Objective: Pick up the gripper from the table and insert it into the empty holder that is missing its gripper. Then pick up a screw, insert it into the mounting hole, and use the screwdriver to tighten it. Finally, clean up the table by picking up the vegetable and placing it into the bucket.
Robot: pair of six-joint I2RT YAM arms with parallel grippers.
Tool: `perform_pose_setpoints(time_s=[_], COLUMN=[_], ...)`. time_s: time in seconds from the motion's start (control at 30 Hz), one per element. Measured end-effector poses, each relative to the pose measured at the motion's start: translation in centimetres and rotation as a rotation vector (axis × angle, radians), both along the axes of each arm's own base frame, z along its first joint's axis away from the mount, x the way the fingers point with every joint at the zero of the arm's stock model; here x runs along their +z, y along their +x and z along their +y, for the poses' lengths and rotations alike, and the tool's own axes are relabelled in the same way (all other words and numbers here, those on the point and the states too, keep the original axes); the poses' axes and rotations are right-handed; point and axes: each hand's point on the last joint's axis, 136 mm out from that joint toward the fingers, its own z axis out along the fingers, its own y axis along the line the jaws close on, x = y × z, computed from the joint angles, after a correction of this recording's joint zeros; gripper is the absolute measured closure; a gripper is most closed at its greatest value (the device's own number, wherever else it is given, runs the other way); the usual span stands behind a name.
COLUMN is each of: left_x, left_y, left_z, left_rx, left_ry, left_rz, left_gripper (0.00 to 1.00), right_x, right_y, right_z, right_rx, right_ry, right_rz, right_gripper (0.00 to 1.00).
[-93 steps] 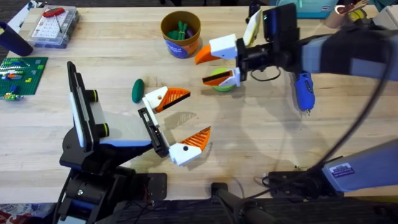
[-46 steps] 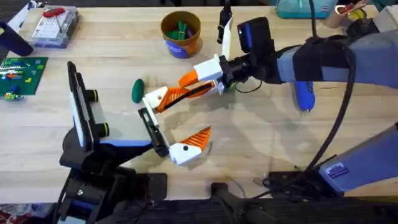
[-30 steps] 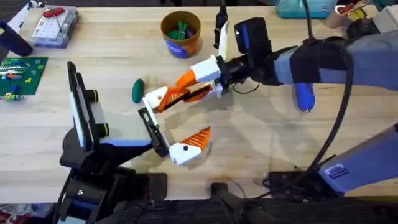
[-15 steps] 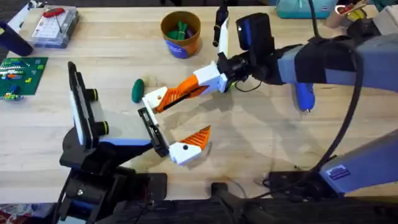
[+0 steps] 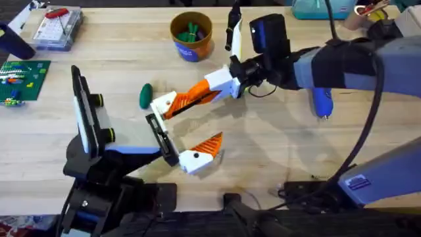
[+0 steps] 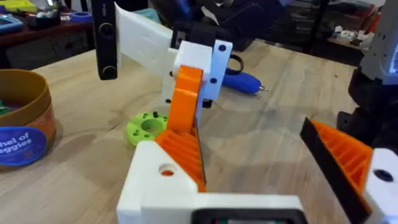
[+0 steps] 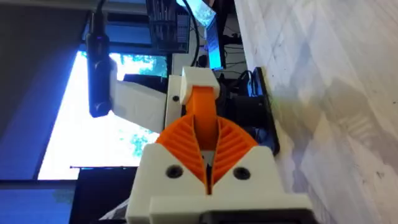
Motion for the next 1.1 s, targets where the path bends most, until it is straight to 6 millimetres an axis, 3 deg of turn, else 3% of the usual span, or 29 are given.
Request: perform_pose_setpoints(time_s=[0.7, 0.93, 1.1], left_x=[0.0, 0.3, 0.3], left_y=[0.3, 0.6, 0.6], left_z=[0.2, 0.3, 0.4], left_rx=[0.02, 0.038, 0.04], left_ry=[0.008, 0.02, 0.025], left_rz=[-0.017, -0.054, -0.062], left_gripper=[0.004, 0.004, 0.004], right_x=[0.5, 1.4, 1.4], right_y=[0.7, 1.2, 1.2], right_z=[0.4, 0.7, 0.7], right_rx=[-0.019, -0.063, -0.109], right_ry=[0.017, 0.098, 0.074], right_rz=[-0.048, -0.164, -0.056], right_gripper=[0.994, 0.994, 0.994])
